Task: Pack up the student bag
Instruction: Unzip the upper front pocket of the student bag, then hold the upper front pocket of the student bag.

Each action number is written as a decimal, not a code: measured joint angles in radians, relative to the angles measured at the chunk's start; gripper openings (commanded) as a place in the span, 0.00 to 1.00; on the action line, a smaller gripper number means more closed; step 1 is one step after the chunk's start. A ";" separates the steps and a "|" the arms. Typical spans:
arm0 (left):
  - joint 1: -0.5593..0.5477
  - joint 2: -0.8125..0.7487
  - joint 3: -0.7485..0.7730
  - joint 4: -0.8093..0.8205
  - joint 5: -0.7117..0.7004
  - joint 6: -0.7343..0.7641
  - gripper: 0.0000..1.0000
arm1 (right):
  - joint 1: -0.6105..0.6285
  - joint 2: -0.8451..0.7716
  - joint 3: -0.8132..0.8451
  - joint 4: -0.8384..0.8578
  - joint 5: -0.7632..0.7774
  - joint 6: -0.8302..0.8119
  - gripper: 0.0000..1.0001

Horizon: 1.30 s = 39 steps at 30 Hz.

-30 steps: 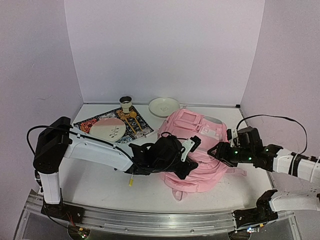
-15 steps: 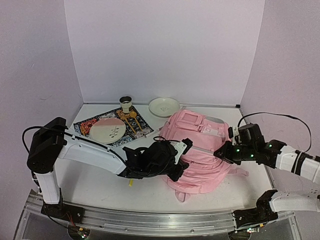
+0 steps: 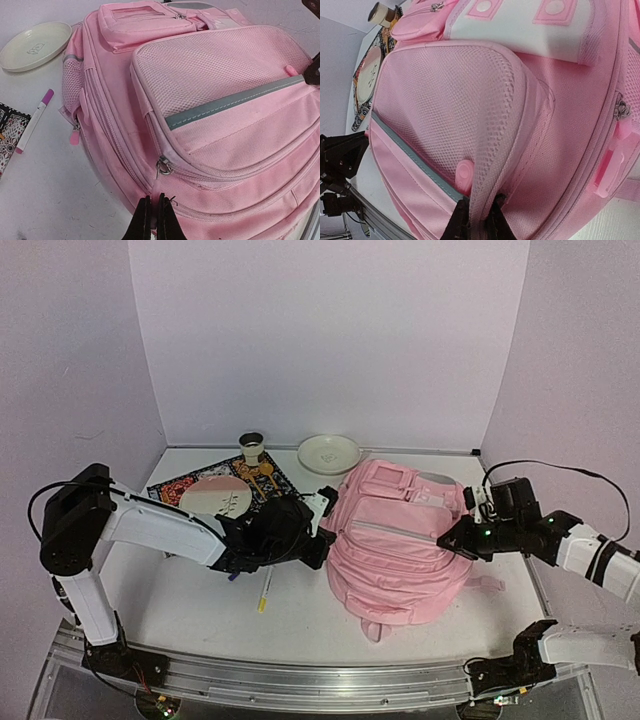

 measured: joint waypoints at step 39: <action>0.106 0.075 0.029 0.043 0.216 -0.021 0.00 | 0.594 0.549 0.505 -0.109 0.565 -0.541 0.62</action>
